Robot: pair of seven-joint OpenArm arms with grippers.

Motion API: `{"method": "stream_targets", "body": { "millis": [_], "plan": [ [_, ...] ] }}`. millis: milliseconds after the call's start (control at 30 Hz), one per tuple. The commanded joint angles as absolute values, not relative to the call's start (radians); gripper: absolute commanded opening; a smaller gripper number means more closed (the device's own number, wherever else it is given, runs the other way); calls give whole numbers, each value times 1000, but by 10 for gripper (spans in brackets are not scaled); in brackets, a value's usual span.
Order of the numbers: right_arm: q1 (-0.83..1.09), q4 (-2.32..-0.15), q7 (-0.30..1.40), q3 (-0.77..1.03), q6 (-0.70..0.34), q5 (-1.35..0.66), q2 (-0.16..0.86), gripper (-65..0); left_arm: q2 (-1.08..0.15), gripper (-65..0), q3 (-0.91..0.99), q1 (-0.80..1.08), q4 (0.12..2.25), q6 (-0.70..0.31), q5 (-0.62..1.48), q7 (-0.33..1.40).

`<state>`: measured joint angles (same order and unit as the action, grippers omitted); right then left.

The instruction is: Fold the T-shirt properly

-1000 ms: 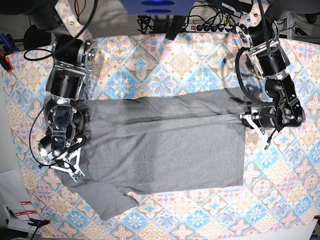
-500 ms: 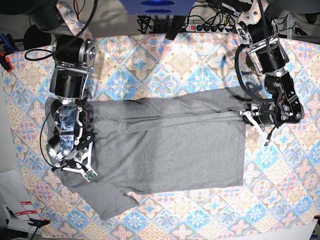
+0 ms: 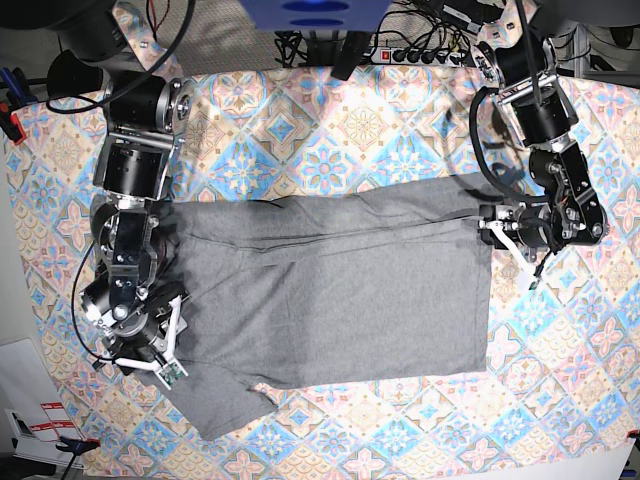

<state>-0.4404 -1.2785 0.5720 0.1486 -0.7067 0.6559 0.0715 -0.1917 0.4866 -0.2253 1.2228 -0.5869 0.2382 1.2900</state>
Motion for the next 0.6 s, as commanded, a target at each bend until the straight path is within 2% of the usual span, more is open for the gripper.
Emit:
{"method": "stream_targets", "body": {
  "millis": [0,133,200,300,567],
  "plan": [
    [-472,-1314,556,151,-698,656,79,-326,-205,-445,489,-239,1237,-587,248,1280],
    [-452,-1368,564,186,-698,656,77,-293,-206,-442,487,-237,1245,-596,255,1280],
    [-450,-1377,565,203,-656,656,77,-277,-208,-442,487,-237,1245,-622,255,1280],
    [-429,-1377,581,229,-648,657,77,-258,-209,-442,489,-243,1257,-641,254,1279],
    [-331,-1440,622,237,-648,657,82,-222,-206,-442,490,-220,1540,-642,254,1254]
  ]
}}
